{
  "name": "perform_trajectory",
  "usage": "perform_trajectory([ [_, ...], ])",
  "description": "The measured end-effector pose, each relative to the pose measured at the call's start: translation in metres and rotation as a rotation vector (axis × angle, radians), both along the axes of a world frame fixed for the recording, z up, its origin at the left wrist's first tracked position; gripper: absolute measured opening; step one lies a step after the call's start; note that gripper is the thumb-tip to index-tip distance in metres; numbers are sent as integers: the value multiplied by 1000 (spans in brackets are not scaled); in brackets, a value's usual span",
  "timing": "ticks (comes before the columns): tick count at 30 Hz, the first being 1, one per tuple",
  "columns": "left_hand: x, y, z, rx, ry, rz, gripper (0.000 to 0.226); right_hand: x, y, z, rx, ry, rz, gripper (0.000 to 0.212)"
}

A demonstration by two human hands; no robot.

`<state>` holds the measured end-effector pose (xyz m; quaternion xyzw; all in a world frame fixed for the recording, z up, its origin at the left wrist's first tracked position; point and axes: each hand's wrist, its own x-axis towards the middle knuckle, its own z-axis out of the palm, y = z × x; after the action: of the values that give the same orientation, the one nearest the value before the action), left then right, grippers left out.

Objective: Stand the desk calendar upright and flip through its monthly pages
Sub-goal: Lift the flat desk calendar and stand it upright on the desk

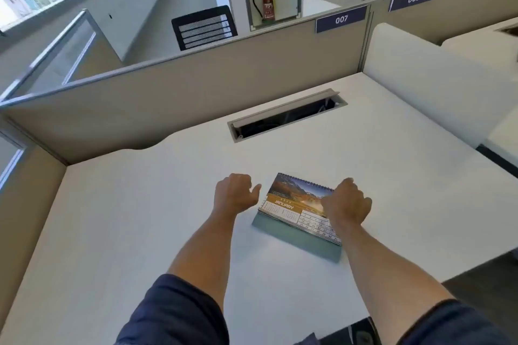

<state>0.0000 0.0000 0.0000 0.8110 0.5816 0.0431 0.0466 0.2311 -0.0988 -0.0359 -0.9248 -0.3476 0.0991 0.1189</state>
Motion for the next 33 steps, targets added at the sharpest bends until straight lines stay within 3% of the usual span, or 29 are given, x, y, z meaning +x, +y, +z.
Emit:
perform_trajectory([
  [4, 9, -14, -23, -245, -26, 31, 52, -5, -14, -8, -92, 98, -97, 67],
  [10, 22, -20, -43, -395, -121, 69, 53, -6, -21, -17, -100, 194, -162, 60],
  [22, 34, -18, -46, -469, -408, 318, 30, -1, -12, -32, 24, 446, -318, 48],
  [27, 19, -14, -49, -464, -482, 388, 37, -2, -1, -32, 114, 579, -405, 41],
  [33, 8, -11, -45, -423, -609, 557, 33, -16, 23, -24, 291, 676, -326, 28],
])
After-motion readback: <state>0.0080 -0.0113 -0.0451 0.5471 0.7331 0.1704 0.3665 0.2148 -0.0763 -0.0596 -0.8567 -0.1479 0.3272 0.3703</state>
